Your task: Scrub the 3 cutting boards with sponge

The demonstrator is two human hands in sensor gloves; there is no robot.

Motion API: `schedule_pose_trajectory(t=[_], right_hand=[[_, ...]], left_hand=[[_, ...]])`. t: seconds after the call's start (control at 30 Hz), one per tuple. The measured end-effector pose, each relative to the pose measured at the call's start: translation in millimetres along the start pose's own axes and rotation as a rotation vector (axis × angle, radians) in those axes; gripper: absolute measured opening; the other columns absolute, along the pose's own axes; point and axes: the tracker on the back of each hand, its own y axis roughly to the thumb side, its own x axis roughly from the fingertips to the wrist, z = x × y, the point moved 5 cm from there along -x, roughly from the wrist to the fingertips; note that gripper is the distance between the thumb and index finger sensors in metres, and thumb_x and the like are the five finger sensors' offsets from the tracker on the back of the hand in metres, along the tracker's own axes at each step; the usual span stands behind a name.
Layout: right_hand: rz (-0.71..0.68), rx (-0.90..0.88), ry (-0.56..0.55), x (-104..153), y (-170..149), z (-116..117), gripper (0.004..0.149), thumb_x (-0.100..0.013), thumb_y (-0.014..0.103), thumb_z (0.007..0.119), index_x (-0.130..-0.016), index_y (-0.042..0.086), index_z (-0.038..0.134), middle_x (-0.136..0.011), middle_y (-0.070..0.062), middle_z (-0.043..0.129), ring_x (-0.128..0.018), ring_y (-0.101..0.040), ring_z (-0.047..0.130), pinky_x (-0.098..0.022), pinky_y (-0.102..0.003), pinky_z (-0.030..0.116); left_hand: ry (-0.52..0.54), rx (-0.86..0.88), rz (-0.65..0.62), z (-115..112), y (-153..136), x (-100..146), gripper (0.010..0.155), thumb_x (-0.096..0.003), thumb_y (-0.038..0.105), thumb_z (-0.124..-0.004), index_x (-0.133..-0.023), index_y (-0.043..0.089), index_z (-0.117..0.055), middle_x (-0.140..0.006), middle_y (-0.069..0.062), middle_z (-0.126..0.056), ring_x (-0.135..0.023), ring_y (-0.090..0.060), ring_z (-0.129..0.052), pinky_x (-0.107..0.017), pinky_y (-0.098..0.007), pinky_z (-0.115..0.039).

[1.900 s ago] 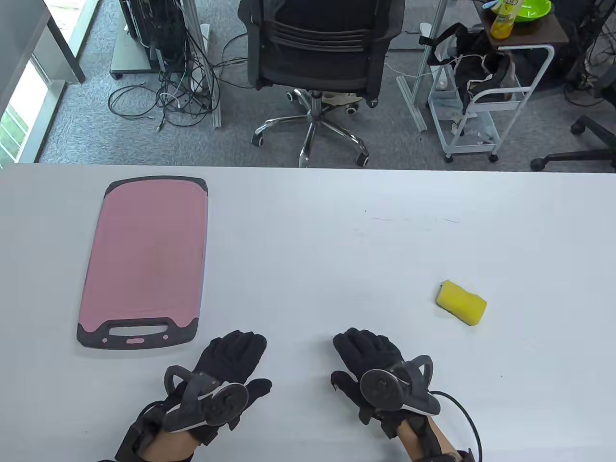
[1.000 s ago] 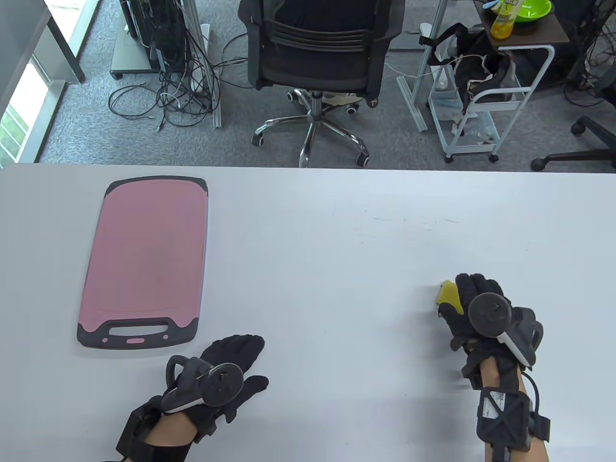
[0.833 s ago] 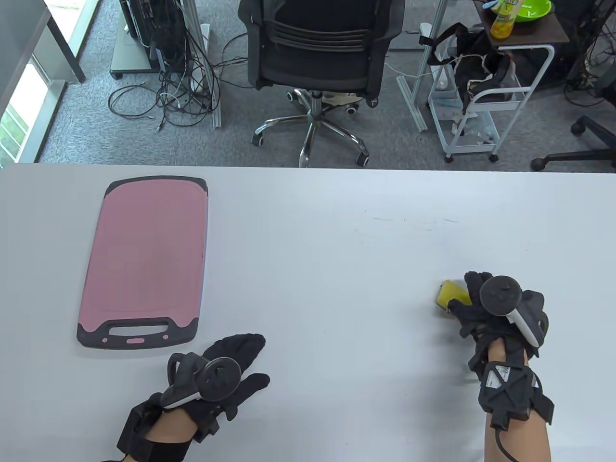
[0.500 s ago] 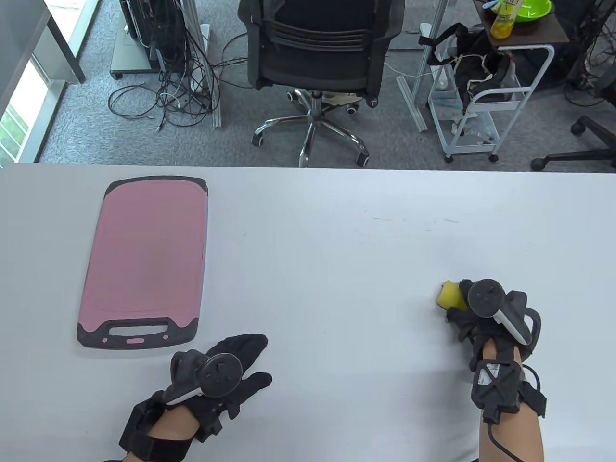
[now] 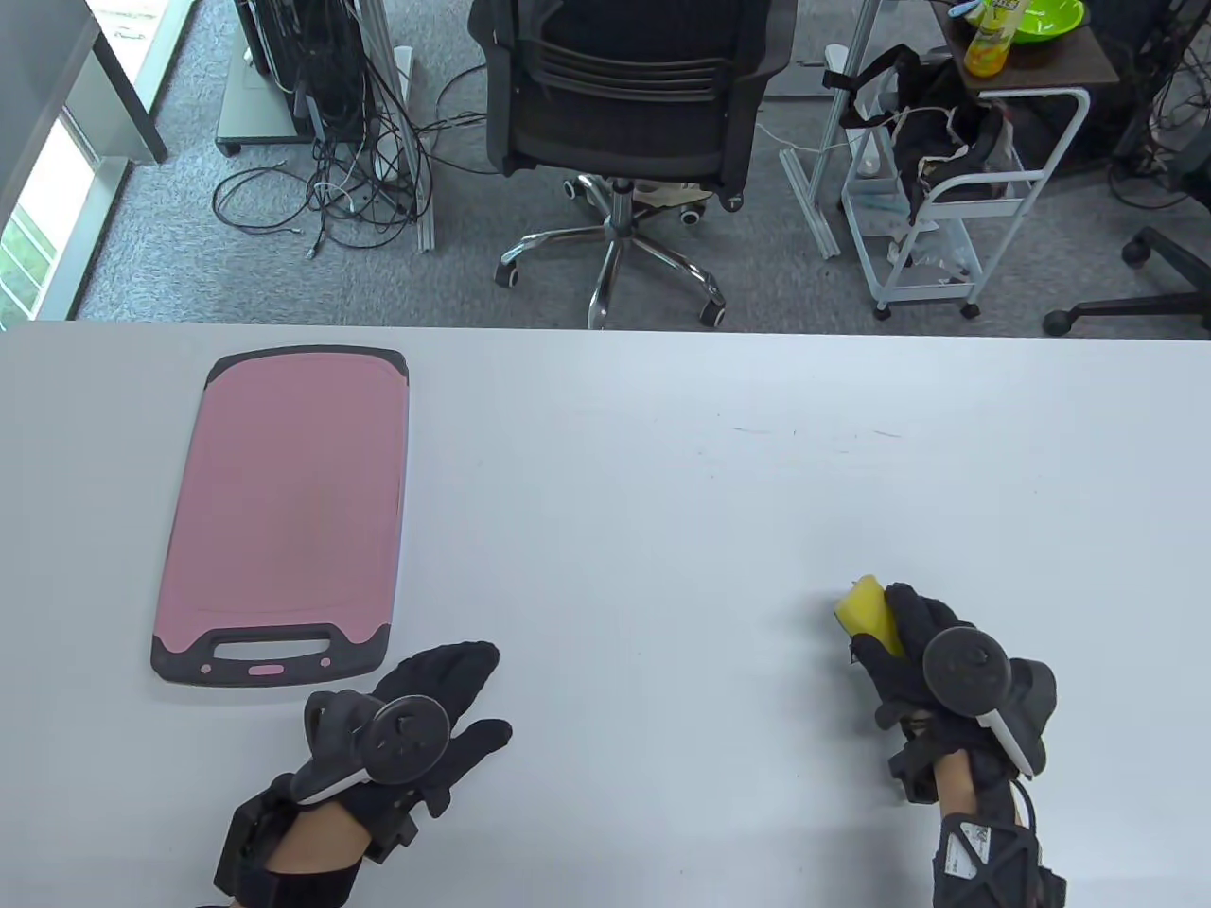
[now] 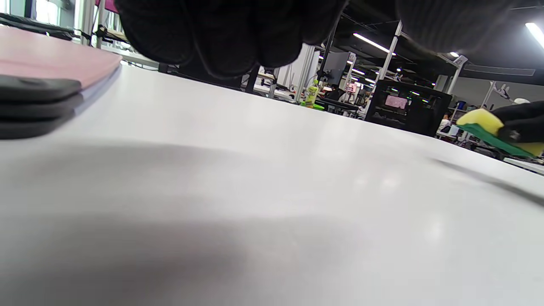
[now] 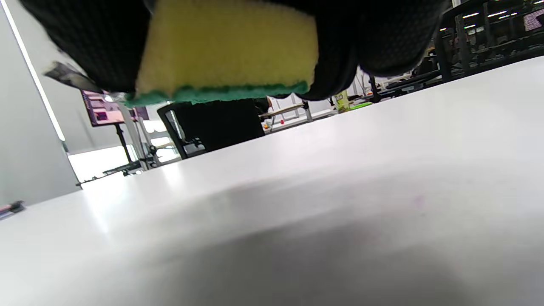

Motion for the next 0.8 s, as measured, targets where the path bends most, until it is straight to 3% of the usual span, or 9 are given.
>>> schedule_pose_trajectory(t=[0.13,0.3,0.53,0.63,0.8], right_hand=[[-0.063,0.049,-0.025,11.4,14.7,-2.1,0.072,-0.044,0.054,0.081,-0.103,0.015,0.066,-0.098,-0.012,0.072,-0.081,-0.033,0.077,-0.061,-0.054,0.067],[-0.120,0.044,-0.037,21.7,24.4,-4.2,0.072,-0.044,0.054,0.081,-0.103,0.015,0.066,-0.098,-0.012,0.072,-0.081,-0.033,0.077,-0.062,-0.055,0.067],[-0.085,0.011,-0.002,22.8,13.4,2.1,0.072,-0.044,0.054,0.081,-0.103,0.015,0.066,-0.098,-0.013,0.072,-0.081,-0.033,0.077,-0.062,-0.055,0.066],[-0.077,0.005,0.011,22.0,11.3,5.8,0.072,-0.044,0.054,0.081,-0.103,0.015,0.066,-0.098,-0.013,0.072,-0.081,-0.033,0.077,-0.062,-0.055,0.066],[-0.090,0.003,0.007,20.9,14.7,5.0,0.072,-0.045,0.054,0.080,-0.103,0.015,0.066,-0.098,-0.013,0.072,-0.081,-0.033,0.076,-0.062,-0.055,0.066]], left_hand=[[-0.005,-0.026,0.098,10.6,-21.8,-8.1,0.086,-0.0452,0.068,-0.075,-0.115,0.022,-0.054,-0.114,-0.008,-0.070,-0.102,-0.036,-0.080,-0.073,-0.057,-0.072],[-0.022,-0.239,0.216,20.0,-65.1,1.5,0.086,-0.0449,0.068,-0.075,-0.114,0.023,-0.054,-0.114,-0.007,-0.071,-0.102,-0.035,-0.080,-0.073,-0.056,-0.072],[-0.076,-0.339,0.392,3.4,-133.1,26.3,0.089,-0.0442,0.066,-0.078,-0.116,0.022,-0.051,-0.117,-0.011,-0.065,-0.106,-0.040,-0.073,-0.074,-0.060,-0.069],[-0.096,-0.295,0.464,-3.0,-159.1,36.2,0.087,-0.0444,0.065,-0.080,-0.115,0.023,-0.051,-0.116,-0.009,-0.064,-0.107,-0.035,-0.070,-0.074,-0.059,-0.069],[-0.067,-0.356,0.418,-4.4,-160.1,34.3,0.084,-0.0440,0.065,-0.080,-0.114,0.026,-0.054,-0.115,-0.006,-0.064,-0.105,-0.033,-0.071,-0.075,-0.060,-0.067]])
